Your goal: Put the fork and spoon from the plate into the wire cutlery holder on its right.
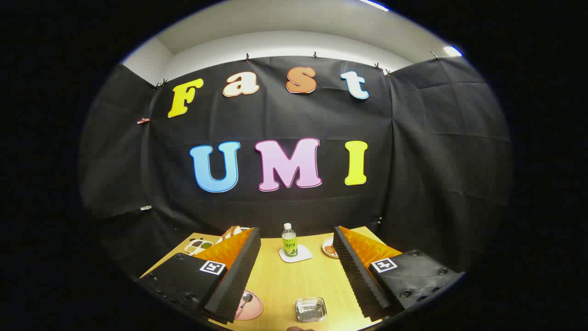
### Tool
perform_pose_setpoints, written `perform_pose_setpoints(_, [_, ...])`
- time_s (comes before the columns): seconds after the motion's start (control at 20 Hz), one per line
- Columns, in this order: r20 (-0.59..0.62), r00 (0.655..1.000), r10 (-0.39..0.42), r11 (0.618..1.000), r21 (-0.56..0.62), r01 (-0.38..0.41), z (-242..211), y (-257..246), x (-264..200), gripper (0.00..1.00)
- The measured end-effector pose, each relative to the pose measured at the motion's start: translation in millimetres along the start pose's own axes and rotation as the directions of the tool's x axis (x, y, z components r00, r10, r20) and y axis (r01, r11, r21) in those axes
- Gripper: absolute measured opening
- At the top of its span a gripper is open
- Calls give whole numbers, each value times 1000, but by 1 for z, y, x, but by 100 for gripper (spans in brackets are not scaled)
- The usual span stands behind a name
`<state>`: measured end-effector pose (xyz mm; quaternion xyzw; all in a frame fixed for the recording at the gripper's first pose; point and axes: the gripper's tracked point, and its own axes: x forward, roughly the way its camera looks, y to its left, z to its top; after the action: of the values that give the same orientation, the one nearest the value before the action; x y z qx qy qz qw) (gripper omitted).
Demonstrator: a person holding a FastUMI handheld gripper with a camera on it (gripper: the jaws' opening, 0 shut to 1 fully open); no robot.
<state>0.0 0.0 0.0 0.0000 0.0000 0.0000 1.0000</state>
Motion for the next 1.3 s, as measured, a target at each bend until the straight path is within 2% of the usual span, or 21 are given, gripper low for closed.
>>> perform_pose_setpoints(0.25, [-22,999,-27,1000,6,27,-5,-12,8,99])
perform_pose_setpoints(0.5, [-47,999,-1,1000,13,2,-6,0,8,99])
perform_pose_setpoints(0.85, [-62,998,-21,1000,-6,20,-9,-4,9,99])
perform_pose_setpoints(1.3, [-137,991,5,1000,26,-1,-51,15,17,99])
